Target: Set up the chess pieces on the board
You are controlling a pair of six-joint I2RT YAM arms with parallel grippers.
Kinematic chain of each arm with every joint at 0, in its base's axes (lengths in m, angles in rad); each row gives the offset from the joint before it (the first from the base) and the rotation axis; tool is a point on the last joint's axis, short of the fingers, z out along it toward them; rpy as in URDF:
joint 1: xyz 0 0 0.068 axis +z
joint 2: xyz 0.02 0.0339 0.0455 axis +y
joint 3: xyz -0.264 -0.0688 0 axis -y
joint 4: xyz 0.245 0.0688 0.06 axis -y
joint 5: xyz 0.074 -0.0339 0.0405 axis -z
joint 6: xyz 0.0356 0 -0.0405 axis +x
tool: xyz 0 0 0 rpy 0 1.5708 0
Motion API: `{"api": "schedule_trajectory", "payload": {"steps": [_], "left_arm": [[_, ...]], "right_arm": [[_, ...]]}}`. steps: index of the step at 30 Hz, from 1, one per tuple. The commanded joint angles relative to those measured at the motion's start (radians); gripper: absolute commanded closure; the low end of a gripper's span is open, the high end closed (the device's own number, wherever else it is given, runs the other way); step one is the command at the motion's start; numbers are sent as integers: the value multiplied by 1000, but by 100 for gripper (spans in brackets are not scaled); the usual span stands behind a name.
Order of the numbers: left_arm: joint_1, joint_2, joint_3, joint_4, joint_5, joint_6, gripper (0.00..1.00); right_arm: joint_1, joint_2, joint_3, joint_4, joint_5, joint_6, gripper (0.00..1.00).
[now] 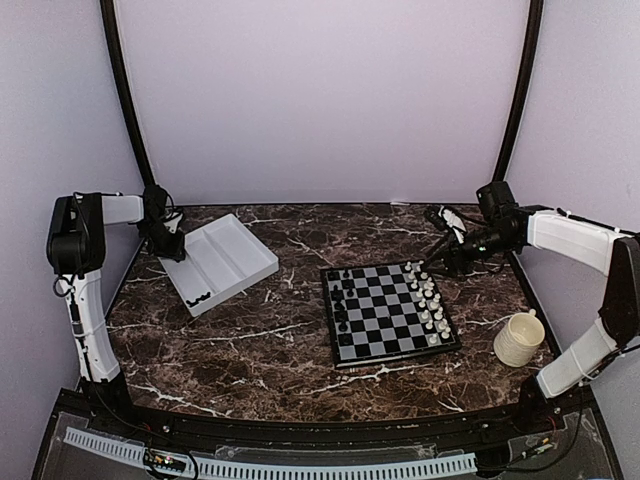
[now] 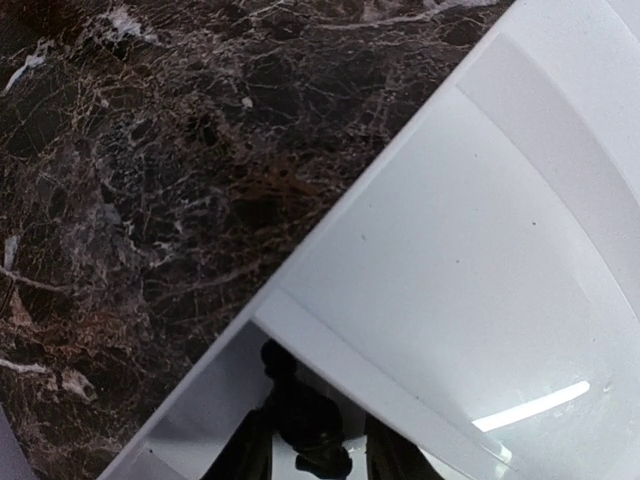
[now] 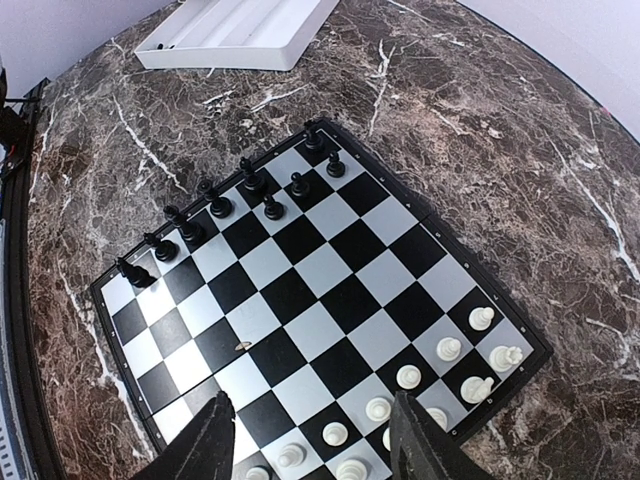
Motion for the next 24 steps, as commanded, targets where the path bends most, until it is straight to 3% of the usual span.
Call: {"api": "schedule_trajectory", "payload": {"steps": [1, 10, 16, 24], "left_arm": [[-22, -38, -71, -44, 62, -14, 67], [-31, -36, -68, -55, -103, -95, 82], [-36, -64, -62, -129, -92, -142, 94], [-121, -300, -177, -143, -99, -149, 98]], "right_arm": [[6, -2, 24, -14, -21, -15, 46], [19, 8, 32, -26, -11, -20, 47], [21, 10, 35, -30, -15, -14, 47], [29, 29, 76, -52, -32, 4, 48]]}}
